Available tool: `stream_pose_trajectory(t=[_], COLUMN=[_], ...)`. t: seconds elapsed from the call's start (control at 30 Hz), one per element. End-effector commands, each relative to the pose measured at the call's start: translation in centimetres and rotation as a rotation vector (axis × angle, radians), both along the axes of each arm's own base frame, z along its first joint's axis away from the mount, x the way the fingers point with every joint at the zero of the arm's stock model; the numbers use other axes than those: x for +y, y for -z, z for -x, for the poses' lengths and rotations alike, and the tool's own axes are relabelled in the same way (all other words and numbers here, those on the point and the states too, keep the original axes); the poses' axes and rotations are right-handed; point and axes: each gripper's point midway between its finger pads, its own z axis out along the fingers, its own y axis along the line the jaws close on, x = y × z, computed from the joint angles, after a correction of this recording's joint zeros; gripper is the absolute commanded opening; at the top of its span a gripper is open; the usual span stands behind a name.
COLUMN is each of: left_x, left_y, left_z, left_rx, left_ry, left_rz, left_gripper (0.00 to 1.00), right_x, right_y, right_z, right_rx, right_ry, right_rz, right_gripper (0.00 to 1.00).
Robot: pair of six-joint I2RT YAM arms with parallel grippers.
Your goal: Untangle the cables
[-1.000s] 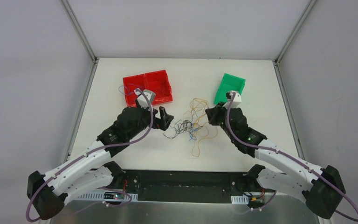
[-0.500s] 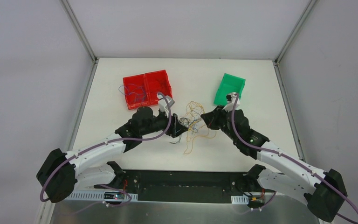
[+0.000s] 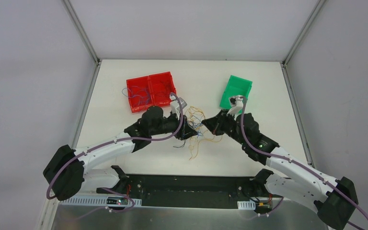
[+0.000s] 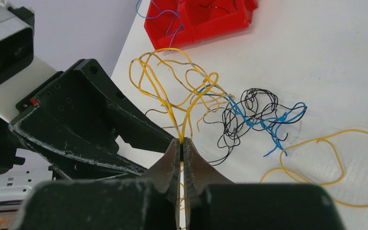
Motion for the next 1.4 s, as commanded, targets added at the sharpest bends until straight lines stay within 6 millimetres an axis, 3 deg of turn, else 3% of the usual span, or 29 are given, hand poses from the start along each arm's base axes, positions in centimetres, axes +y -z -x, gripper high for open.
stream_pose_trajectory(t=[0.0, 0.07, 0.17, 0.2, 0.37, 0.47, 0.53, 0.67, 0.8, 1.0, 1.17, 1.37], left_x=[-1.1, -1.2, -1.2, -1.2, -1.3, -0.9, -0.1, 2.6, 4.1, 3.2, 3.3, 3.6], left_y=[-2.3, -2.2, -1.7, -1.6, -1.6, -2.3, -3.1, -5.3, -6.6, -7.7, -7.7, -7.8], left_z=[0.0, -0.1, -0.3, -0.3, -0.3, -0.2, -0.3, -0.4, 0.2, 1.6, 1.7, 1.6], left_rx=[-0.032, -0.028, -0.019, -0.016, -0.016, -0.054, -0.107, -0.243, -0.311, -0.326, -0.334, -0.338], left_ry=[0.041, 0.039, 0.036, 0.033, 0.038, 0.028, -0.008, -0.126, -0.168, -0.075, -0.074, -0.089], left_rz=[0.048, 0.04, 0.02, 0.016, 0.015, 0.042, 0.086, 0.212, 0.308, 0.372, 0.377, 0.374], left_gripper=[0.39, 0.3, 0.04, 0.0, 0.0, 0.0, 0.0, 0.0, 0.0, 0.0, 0.0, 0.0], right_x=[1.5, 1.7, 1.7, 1.7, 2.0, 2.2, 2.1, 2.1, 3.7, 6.1, 7.2, 7.4], right_y=[-2.0, -2.0, -2.0, -1.9, -2.0, -1.8, -1.5, -2.0, -3.0, -2.7, -2.5, -2.6], right_z=[0.6, 0.8, 0.8, 0.8, 1.1, 1.2, 1.2, 1.9, 3.9, 6.3, 7.5, 8.1], right_rx=[-0.049, -0.052, -0.056, -0.058, -0.06, -0.056, -0.055, -0.101, -0.138, -0.128, -0.116, -0.126], right_ry=[-0.077, -0.089, -0.09, -0.089, -0.11, -0.122, -0.115, -0.142, -0.299, -0.49, -0.572, -0.592], right_rz=[-0.052, -0.055, -0.053, -0.051, -0.053, -0.058, -0.074, -0.132, -0.184, -0.188, -0.183, -0.179], right_gripper=[0.0, 0.0, 0.0, 0.0, 0.03, 0.52, 0.61, 0.57, 0.5, 0.45, 0.4, 0.15])
